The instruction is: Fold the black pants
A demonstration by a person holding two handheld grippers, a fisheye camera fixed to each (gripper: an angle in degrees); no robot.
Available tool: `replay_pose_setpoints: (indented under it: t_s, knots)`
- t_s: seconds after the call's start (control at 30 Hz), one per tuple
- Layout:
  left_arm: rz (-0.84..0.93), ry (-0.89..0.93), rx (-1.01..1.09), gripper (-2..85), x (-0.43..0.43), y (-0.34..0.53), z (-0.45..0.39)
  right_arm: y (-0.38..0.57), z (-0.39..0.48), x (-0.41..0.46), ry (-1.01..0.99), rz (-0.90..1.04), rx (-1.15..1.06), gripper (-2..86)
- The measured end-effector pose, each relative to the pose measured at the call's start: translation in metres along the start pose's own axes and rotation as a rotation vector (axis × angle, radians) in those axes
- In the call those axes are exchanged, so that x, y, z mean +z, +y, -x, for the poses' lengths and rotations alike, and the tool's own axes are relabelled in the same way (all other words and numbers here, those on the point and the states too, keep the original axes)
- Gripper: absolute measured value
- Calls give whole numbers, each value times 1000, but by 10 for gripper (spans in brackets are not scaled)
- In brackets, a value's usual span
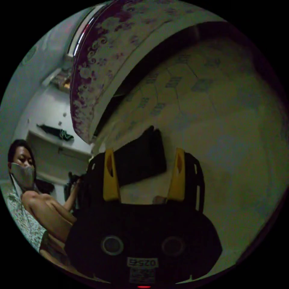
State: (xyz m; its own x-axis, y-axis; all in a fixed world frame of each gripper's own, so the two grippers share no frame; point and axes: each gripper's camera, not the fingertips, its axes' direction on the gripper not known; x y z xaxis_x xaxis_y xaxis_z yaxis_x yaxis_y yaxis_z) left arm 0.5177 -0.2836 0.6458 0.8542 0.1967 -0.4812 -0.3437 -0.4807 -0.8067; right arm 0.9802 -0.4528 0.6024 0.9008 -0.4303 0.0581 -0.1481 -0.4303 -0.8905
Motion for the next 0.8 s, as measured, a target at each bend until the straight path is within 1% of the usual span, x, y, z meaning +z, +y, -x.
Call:
replay_pose_setpoints:
  t_s: [0.07, 0.1, 0.17, 0.2, 0.23, 0.27, 0.3, 0.33, 0.43, 0.47, 0.5, 0.53, 0.57, 0.6, 0.63, 0.67, 0.7, 0.73, 0.77, 0.8]
  knots:
    - [5, -8, 0, -15, 1, 0, 1, 37, -24, 12, -143, -25, 139, 247]
    - [6, -10, 0, -15, 2, 0, 2, 43, -29, 21, -169, -22, 166, 235]
    - [16, -6, -7, -15, 4, -3, 6, 55, -26, 43, -83, -165, 180, 188]
    - [18, -3, -8, -15, 4, -4, 8, 55, -24, 49, -48, -190, 198, 179]
    - [23, 5, -14, -15, 5, -6, 12, 50, -18, 61, 30, -223, 212, 160]
    - [22, 17, -22, -15, 6, -7, 16, 43, -11, 75, 126, -225, 199, 112]
    - [20, 23, -26, -15, 6, -8, 19, 39, -8, 82, 171, -217, 194, 89]
    - [20, 31, -39, -15, 8, -10, 24, 30, -6, 96, 148, -168, 161, 63]
    - [11, 42, -53, -15, 9, -15, 37, 3, -7, 108, -119, -40, 149, 40]
    - [1, 68, -47, -15, 8, -17, 42, -6, 4, 104, -103, -1, 91, 38]
    - [-8, 91, -39, -15, 5, -18, 45, -10, 12, 99, -69, 11, 56, 38]
    - [-25, 166, -27, -15, -1, -19, 51, -17, 28, 87, 10, 40, -1, 38]
    - [-28, 268, -23, -14, -8, -18, 56, -22, 40, 71, 74, 57, -55, 38]
    - [-25, 327, -27, -14, -11, -18, 57, -24, 44, 62, 113, 65, -84, 38]
    - [-18, 450, -27, -13, -17, -14, 59, -28, 48, 46, 197, 94, -116, 40]
    - [-21, 567, 3, -11, -22, -7, 56, -29, 45, 33, 279, 109, -143, 41]
    - [-29, 617, 25, -7, -23, -2, 53, -29, 41, 28, 324, 121, -167, 42]
    - [-49, 691, 82, -1, -22, 12, 44, -28, 28, 25, 428, 155, -183, 47]
    - [-43, 740, 126, 21, -12, 28, 32, -25, 6, 31, 530, 188, -172, 53]
    - [-22, 754, 150, 33, -4, 36, 26, -21, -7, 37, 575, 214, -168, 56]
